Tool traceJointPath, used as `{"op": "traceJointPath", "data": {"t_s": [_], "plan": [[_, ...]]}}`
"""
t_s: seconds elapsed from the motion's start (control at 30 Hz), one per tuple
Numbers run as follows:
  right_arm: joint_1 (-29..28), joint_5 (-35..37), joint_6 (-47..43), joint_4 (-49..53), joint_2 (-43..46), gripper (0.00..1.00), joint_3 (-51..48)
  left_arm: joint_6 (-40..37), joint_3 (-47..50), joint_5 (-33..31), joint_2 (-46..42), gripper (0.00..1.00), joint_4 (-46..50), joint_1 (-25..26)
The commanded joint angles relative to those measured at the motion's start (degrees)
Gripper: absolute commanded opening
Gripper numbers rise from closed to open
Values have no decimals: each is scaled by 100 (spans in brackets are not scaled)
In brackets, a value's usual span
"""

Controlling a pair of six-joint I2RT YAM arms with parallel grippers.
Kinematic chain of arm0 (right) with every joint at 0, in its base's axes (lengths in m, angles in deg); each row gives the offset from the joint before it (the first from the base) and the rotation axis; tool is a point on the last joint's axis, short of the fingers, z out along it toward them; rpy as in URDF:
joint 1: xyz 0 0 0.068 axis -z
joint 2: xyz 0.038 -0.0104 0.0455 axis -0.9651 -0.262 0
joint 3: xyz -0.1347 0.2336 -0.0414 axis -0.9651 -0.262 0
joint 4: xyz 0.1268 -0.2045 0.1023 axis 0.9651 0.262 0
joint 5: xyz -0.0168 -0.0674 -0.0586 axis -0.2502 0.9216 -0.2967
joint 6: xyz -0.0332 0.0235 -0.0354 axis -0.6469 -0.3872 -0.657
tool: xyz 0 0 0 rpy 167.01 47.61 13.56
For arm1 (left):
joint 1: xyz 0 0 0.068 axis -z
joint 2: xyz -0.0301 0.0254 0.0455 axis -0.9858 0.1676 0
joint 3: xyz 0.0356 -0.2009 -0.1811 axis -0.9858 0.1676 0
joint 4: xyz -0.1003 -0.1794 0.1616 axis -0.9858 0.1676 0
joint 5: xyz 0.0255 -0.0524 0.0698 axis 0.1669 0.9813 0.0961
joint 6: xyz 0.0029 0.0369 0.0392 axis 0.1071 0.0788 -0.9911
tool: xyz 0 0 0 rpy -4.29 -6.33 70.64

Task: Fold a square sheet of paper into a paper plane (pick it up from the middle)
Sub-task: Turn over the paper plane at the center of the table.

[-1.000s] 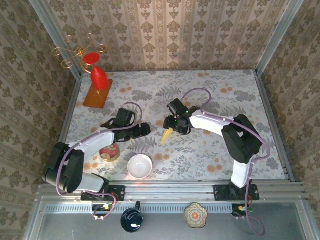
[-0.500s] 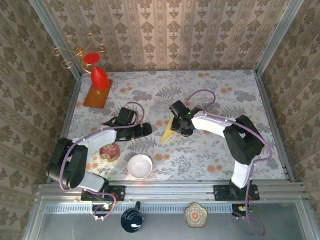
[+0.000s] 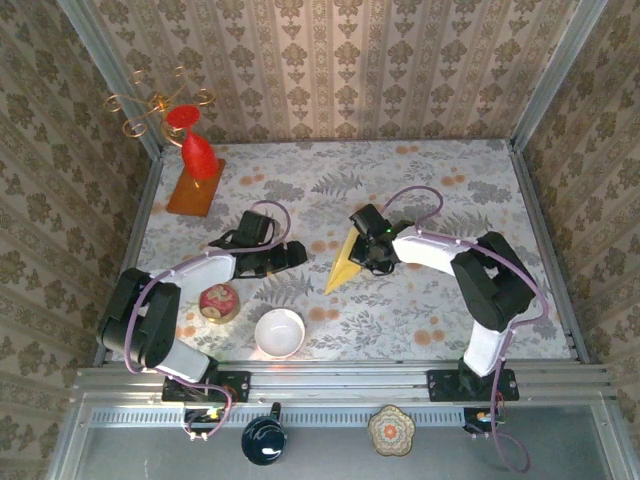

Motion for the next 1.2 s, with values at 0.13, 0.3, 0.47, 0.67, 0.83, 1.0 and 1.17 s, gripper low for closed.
{"op": "traceJointPath", "data": {"t_s": [0.13,0.3,0.47,0.67,0.83,1.0,1.17], "plan": [[169,-1394,-874,-1384,397,3,-112,633,301,403,-188,85,-632,-439],[200,-2407,-1412,-1849,372,3,-108,935,509,423,-288,85,-965,-648],[417,-3123,-1148,-2527,72,3,-468,998,536,360,-312,82,-999,-647],[768,-3343,-993,-3005,-192,3,-934,1024,459,490,-79,74,-1093,-447],[929,-3353,-1173,-2920,-225,3,-1036,984,281,672,231,69,-1267,-158],[967,-3394,-1193,-2919,-258,3,-1061,772,-95,859,561,67,-1267,212],[970,-3363,-1211,-2909,-236,3,-1061,649,-393,787,730,67,-1068,399]]}}
